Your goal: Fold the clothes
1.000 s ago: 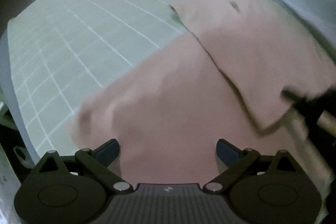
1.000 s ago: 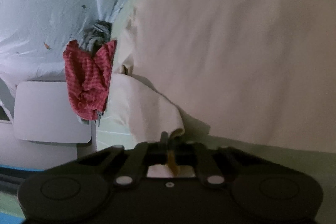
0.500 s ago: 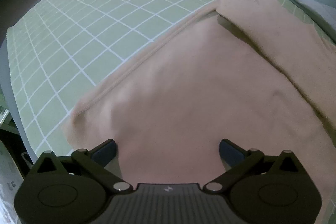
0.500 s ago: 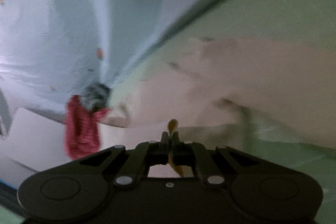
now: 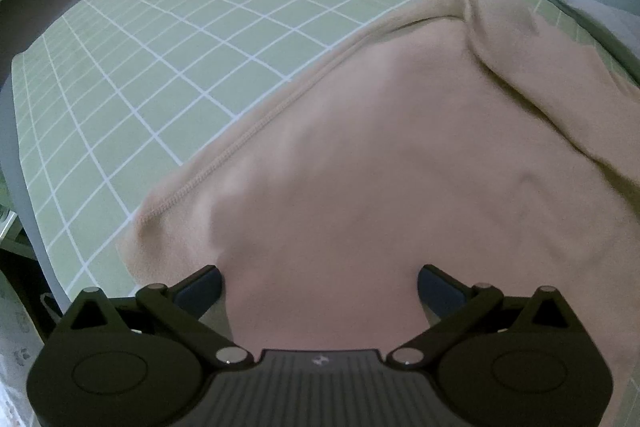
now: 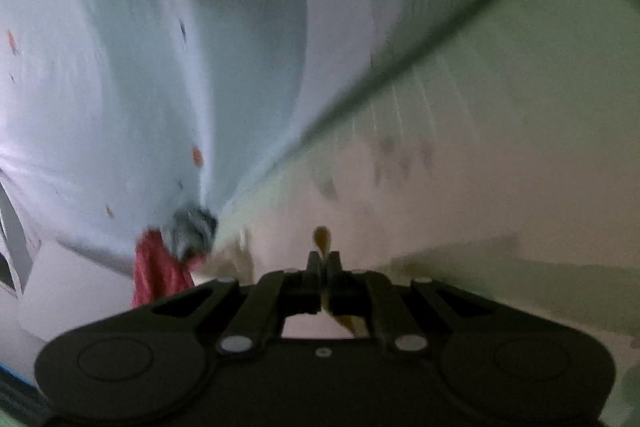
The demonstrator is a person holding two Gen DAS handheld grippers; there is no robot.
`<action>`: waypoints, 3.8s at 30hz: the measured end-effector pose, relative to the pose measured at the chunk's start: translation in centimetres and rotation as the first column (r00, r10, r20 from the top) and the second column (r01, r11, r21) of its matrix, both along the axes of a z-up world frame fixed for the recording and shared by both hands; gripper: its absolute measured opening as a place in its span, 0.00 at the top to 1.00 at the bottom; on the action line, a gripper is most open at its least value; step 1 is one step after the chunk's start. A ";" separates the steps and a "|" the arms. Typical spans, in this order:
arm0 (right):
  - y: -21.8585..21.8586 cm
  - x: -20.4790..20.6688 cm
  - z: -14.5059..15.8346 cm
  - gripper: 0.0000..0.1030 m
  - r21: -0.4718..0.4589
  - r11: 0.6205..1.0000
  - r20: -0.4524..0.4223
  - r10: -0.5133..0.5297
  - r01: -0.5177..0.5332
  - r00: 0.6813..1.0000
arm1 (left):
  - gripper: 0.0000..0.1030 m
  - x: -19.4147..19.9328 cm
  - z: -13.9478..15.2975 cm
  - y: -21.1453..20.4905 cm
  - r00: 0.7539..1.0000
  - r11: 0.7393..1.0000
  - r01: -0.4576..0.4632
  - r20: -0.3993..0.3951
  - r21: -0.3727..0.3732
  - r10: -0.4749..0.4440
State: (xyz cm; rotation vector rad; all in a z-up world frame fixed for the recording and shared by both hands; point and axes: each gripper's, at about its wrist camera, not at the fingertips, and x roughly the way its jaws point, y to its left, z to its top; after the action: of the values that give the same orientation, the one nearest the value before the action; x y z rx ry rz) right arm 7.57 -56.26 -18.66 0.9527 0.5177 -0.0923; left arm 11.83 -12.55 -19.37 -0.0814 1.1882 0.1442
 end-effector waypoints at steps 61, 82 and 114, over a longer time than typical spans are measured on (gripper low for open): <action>29.6 -1.4 -5.3 0.81 0.259 0.963 -0.254 0.001 0.067 0.967 | 0.01 6.3 2.9 15.9 0.815 0.815 0.577 0.094 -0.056 -0.571; 38.2 2.4 -3.4 0.77 0.030 1.000 -0.301 0.007 0.002 0.954 | 0.01 9.1 0.7 19.7 0.768 0.765 0.640 0.026 -0.077 -0.640; 31.5 -7.0 -4.7 0.63 0.204 0.955 -0.299 -0.148 0.214 0.943 | 0.01 6.7 0.3 15.7 0.708 0.705 0.705 0.005 -0.074 -0.707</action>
State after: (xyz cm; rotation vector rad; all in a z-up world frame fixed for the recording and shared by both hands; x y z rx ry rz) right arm 0.60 -24.78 -23.33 1.2272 0.7128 -0.3447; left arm 18.49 3.17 -19.11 0.3244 1.1733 -0.5879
